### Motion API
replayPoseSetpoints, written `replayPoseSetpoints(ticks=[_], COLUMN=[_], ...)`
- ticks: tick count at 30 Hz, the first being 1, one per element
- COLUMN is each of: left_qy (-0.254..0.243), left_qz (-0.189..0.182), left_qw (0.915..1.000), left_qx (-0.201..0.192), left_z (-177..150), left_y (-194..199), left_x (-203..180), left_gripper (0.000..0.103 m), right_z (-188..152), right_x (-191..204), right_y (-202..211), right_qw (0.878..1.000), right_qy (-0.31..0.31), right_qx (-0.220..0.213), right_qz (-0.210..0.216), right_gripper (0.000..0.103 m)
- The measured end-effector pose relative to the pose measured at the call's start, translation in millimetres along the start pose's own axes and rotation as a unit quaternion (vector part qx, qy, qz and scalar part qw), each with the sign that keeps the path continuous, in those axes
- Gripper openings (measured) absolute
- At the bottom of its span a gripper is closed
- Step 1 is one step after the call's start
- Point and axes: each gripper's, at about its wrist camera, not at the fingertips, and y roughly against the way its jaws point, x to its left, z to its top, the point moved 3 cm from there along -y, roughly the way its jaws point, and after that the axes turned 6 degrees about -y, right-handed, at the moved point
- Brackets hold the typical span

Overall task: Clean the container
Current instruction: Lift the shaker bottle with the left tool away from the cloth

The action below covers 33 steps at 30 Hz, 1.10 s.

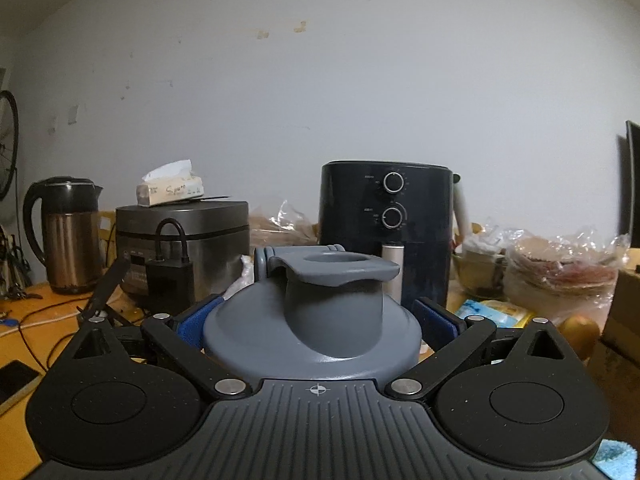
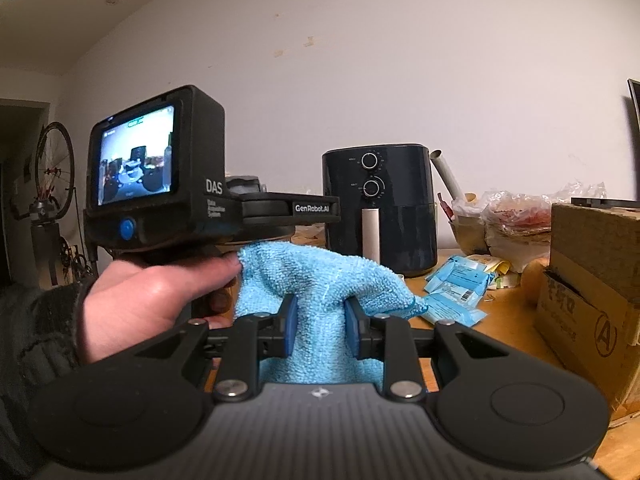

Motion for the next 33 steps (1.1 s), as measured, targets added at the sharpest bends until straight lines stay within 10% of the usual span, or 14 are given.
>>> replayPoseSetpoints(ticks=[33], left_qy=[-0.014], left_qz=[-0.104], left_qw=[0.9943], left_qx=[-0.016], left_z=[-5], left_y=[-4], left_x=[23], left_gripper=[0.095], right_z=[6], right_x=[-4], right_y=[-2], right_qw=[1.000], right_qy=[0.004], right_qx=[-0.006], right_qz=[-0.021], right_gripper=[0.021])
